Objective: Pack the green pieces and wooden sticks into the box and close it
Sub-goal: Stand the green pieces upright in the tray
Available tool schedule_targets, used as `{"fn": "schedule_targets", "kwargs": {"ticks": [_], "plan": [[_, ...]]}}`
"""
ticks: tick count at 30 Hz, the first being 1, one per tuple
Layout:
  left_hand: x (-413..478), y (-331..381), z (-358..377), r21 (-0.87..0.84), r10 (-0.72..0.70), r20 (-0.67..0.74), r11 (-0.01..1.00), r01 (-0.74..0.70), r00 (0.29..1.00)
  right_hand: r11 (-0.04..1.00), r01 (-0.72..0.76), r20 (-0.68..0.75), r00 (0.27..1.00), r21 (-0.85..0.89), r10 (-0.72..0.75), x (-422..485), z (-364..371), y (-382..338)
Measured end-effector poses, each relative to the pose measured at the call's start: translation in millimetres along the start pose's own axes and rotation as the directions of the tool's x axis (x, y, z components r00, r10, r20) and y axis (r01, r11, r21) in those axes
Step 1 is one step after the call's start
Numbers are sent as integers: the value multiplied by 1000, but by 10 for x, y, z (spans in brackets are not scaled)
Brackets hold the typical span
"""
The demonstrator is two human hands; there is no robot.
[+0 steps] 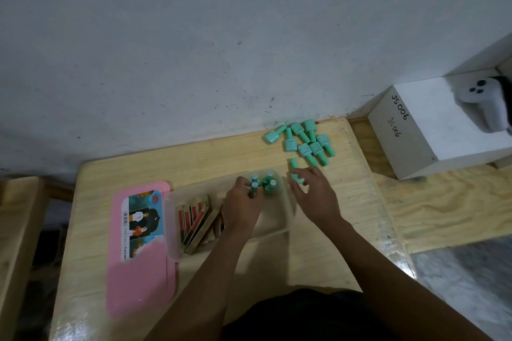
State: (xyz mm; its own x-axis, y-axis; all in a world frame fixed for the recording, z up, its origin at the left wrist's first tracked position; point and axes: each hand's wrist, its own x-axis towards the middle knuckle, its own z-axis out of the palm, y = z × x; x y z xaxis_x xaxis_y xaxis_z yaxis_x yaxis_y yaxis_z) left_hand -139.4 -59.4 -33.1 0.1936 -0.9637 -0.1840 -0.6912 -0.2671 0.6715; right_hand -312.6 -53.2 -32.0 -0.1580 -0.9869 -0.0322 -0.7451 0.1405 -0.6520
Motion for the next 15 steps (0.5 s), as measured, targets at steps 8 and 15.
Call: {"fn": "schedule_targets", "kwargs": {"ticks": [8,15], "plan": [[118,286,-130,47,240,-117,971,-236,964,916,-401,164,902,-25,399,136,-119,441],[830,651,-62,135,308,76,939,-316,948,909,-386,248,876,-156,414,538,-62,299]]}}
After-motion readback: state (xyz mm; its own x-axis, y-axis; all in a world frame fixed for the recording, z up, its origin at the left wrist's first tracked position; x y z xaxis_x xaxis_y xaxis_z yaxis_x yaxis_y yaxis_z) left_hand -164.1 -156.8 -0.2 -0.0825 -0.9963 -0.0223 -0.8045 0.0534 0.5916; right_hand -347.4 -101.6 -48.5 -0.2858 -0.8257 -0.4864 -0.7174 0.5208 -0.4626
